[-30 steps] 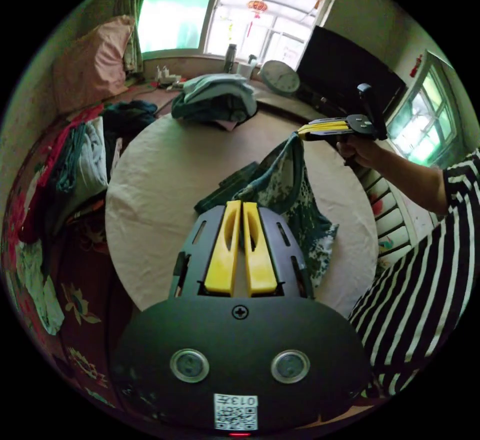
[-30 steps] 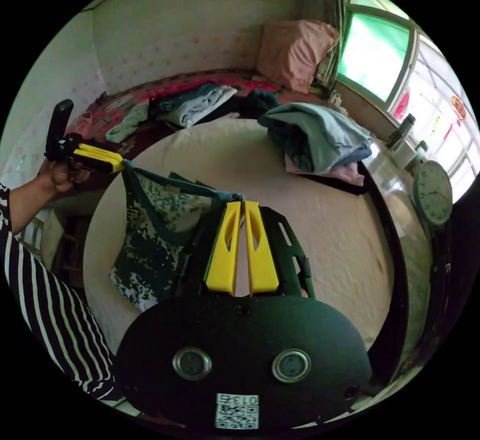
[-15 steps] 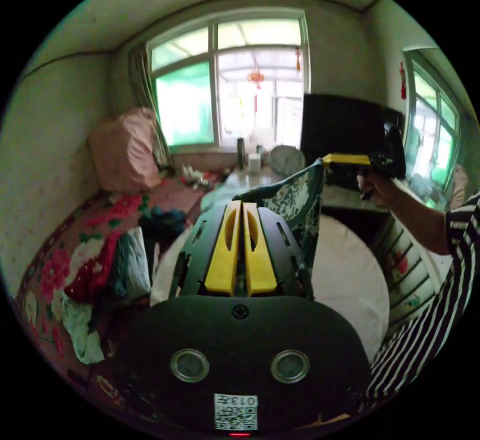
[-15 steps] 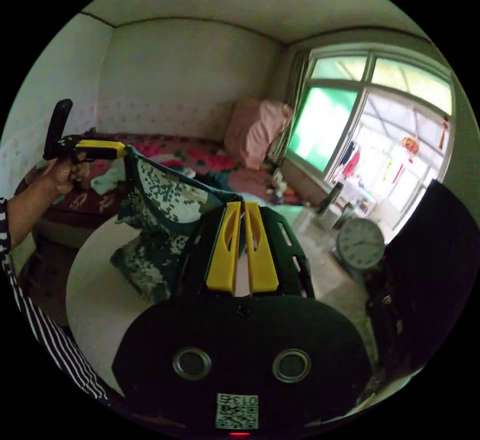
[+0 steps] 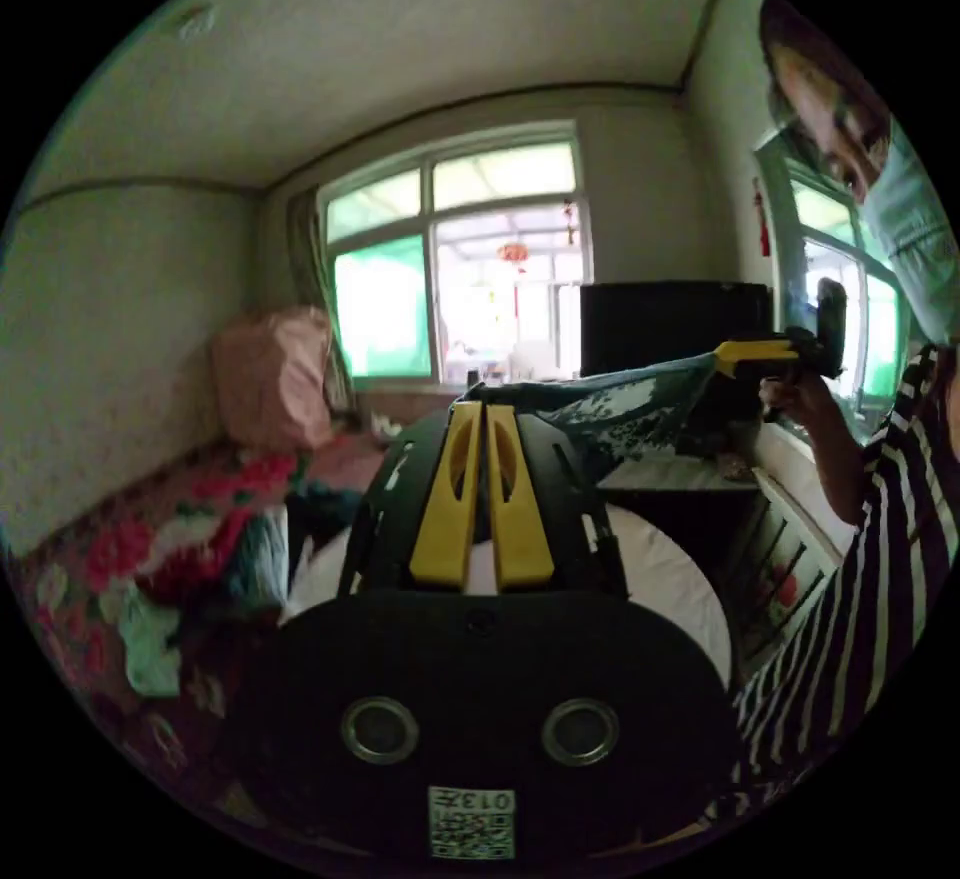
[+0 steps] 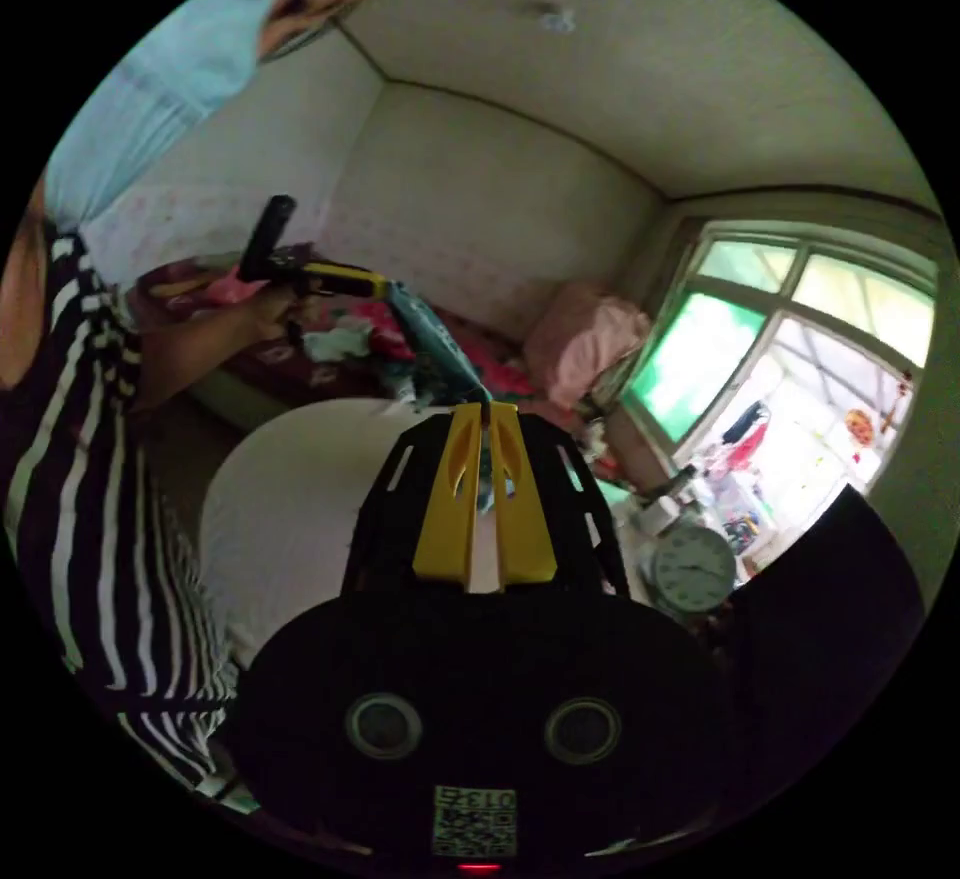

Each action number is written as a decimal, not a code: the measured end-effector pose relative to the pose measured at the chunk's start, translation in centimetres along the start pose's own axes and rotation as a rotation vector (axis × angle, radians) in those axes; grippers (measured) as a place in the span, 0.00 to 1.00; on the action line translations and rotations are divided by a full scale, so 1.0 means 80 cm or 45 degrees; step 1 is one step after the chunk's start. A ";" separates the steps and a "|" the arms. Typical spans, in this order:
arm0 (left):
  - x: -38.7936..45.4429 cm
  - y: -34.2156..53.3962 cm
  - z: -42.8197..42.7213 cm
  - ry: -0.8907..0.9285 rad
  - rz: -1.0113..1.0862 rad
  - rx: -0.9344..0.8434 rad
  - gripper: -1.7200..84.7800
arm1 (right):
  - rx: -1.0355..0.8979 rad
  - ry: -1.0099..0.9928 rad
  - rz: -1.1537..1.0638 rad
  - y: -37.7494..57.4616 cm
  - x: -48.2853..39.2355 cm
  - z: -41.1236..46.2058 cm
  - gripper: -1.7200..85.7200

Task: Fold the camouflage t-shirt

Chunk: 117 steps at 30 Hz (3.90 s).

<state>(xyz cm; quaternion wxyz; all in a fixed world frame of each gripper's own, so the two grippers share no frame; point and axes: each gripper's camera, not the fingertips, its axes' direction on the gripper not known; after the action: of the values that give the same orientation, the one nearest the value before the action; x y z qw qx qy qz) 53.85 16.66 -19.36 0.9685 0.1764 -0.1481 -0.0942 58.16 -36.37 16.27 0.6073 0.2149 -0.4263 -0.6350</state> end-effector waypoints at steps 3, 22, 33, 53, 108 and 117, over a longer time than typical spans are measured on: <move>-0.031 0.098 0.032 -0.071 -0.259 -0.244 0.02 | -0.113 -0.399 0.071 0.033 -0.036 0.059 0.03; -0.057 0.256 0.134 -0.117 -0.472 -0.962 0.11 | -0.679 -0.548 0.450 0.188 -0.072 0.410 0.09; 0.243 0.223 0.344 0.194 0.206 -1.105 0.17 | -0.966 -0.479 0.506 0.243 0.051 0.592 0.10; 0.234 0.126 0.290 0.203 -0.177 -1.114 0.01 | -0.779 -0.482 0.549 0.353 0.187 0.389 0.02; 0.110 0.123 0.315 -0.560 -0.726 -1.080 0.11 | -0.898 -0.594 -0.099 0.332 0.089 0.518 0.08; 0.091 0.114 0.451 -0.547 -0.683 -1.201 0.05 | -0.851 -0.416 -0.224 0.252 0.129 0.531 0.02</move>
<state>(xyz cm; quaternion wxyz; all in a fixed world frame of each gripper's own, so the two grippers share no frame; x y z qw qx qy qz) 50.34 12.01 18.15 0.8330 -0.2657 -0.2333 -0.4254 34.65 -32.26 58.09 0.5112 -0.0633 -0.2668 -0.8145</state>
